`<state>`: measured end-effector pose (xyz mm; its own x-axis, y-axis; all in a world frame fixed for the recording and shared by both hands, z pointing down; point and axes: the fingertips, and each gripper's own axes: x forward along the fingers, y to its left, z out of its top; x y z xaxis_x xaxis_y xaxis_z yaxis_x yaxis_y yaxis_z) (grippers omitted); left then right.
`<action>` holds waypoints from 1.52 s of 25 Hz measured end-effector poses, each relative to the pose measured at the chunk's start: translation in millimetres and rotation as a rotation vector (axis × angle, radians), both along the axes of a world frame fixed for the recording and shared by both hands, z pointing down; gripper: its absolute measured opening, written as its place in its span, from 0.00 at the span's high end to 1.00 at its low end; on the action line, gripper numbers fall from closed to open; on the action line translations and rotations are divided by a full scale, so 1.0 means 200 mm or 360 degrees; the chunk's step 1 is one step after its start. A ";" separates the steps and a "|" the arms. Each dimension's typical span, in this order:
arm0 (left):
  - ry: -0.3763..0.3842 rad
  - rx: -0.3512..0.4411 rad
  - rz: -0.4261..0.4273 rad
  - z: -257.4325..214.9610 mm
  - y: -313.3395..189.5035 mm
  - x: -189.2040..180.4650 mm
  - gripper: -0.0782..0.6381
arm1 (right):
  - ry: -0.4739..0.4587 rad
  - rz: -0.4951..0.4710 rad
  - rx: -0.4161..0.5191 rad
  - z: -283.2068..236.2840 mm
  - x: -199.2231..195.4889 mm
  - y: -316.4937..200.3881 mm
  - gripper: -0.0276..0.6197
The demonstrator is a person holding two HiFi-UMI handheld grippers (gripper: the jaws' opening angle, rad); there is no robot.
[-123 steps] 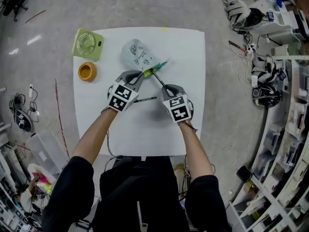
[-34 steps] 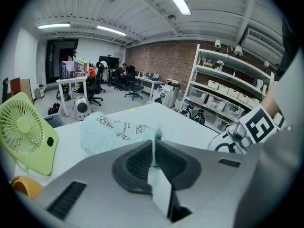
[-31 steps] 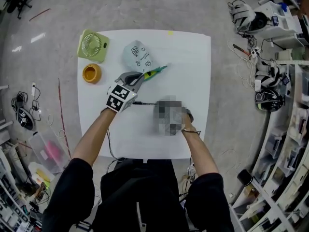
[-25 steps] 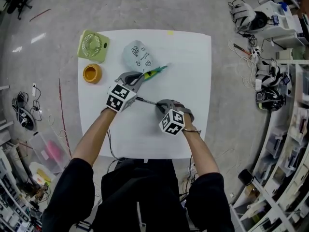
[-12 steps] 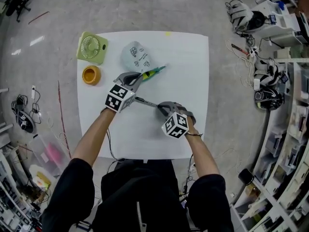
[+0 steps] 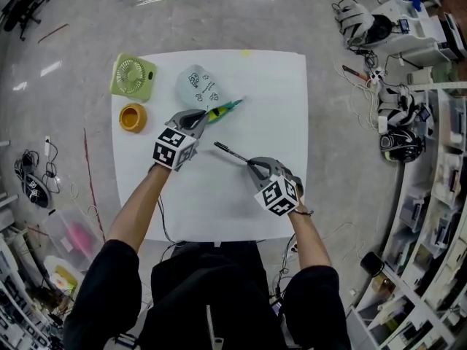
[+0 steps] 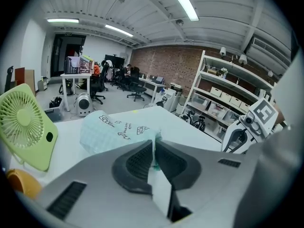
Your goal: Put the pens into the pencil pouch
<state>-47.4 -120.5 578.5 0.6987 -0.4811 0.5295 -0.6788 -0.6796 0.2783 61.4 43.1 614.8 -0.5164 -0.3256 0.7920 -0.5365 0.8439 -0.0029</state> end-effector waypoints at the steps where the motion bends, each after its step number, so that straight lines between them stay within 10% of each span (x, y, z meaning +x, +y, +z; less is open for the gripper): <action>1: 0.0002 -0.0001 -0.0001 0.00 0.00 0.00 0.84 | 0.0000 0.0027 -0.0004 0.00 0.02 0.00 0.89; 19: 0.0013 -0.0001 0.0000 -0.01 0.00 0.01 0.84 | -0.0030 0.0369 -0.0040 0.01 0.14 -0.20 0.89; 38: 0.0021 0.0015 0.0002 -0.03 0.00 0.02 0.84 | -0.0040 0.0366 -0.0175 0.11 -0.09 -0.47 0.89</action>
